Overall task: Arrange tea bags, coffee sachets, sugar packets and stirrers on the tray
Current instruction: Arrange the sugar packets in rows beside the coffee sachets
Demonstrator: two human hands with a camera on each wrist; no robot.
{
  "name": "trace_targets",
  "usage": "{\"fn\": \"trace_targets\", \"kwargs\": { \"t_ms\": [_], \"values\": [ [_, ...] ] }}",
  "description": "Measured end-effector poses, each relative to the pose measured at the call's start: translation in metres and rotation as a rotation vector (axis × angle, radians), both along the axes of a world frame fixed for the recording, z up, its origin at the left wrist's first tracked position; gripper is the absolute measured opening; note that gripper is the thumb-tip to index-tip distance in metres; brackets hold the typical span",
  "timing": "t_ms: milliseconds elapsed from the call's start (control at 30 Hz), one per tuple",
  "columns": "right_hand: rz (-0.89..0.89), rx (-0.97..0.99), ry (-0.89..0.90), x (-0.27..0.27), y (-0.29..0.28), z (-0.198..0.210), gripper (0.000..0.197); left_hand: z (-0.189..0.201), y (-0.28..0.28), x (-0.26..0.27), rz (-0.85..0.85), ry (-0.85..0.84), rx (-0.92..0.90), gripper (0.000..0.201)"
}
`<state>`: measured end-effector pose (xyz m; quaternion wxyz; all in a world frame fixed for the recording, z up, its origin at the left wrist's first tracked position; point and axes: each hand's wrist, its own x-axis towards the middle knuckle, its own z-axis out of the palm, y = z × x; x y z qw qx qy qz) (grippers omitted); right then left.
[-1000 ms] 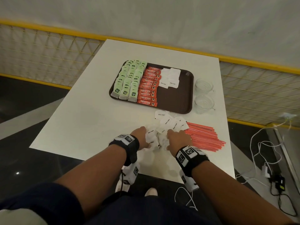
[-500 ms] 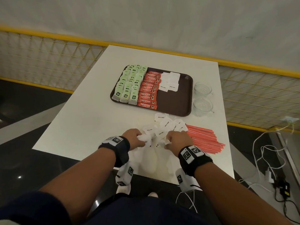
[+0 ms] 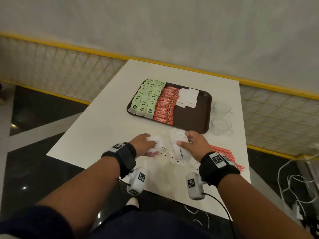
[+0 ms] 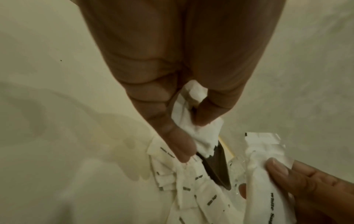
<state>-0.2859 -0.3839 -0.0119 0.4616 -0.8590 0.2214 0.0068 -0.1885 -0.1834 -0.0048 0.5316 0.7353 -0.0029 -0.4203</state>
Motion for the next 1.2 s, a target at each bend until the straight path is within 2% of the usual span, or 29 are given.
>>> {"fn": "trace_targets", "kwargs": {
  "t_ms": [100,200,333,433,567,633,700,800,967,1200],
  "values": [
    [0.029,0.058,-0.033,0.009,0.000,0.017,0.030,0.006,-0.004,0.003,0.066,-0.002,-0.100,0.031],
    [0.059,0.173,-0.060,0.017,0.001,0.031,0.030,0.017,-0.011,0.007,0.087,-0.012,-0.165,0.032],
    [0.124,0.276,-0.066,0.029,0.005,0.052,0.032,0.036,-0.020,0.014,0.017,-0.076,-0.213,0.031],
    [0.147,0.201,-0.089,0.043,0.007,0.070,0.037,0.048,-0.021,0.023,0.057,-0.005,-0.280,0.031],
    [0.210,-0.117,-0.052,0.071,0.004,0.090,0.044,0.065,-0.024,0.044,0.059,0.203,-0.440,0.034],
    [0.241,-0.237,-0.049,0.086,0.004,0.100,0.044,0.073,-0.029,0.056,0.019,0.233,-0.476,0.036],
    [0.278,-0.294,-0.073,0.098,0.006,0.107,0.042,0.079,-0.034,0.066,-0.046,0.197,-0.497,0.031],
    [0.306,-0.351,-0.094,0.113,0.006,0.112,0.042,0.079,-0.038,0.081,-0.093,0.215,-0.540,0.030],
    [0.285,-0.364,-0.084,0.130,0.004,0.108,0.053,0.062,-0.038,0.102,-0.138,0.296,-0.598,0.053],
    [0.085,-0.310,-0.090,0.154,0.001,0.108,0.055,0.053,-0.038,0.134,-0.183,0.336,-0.712,0.064]
  ]
}}
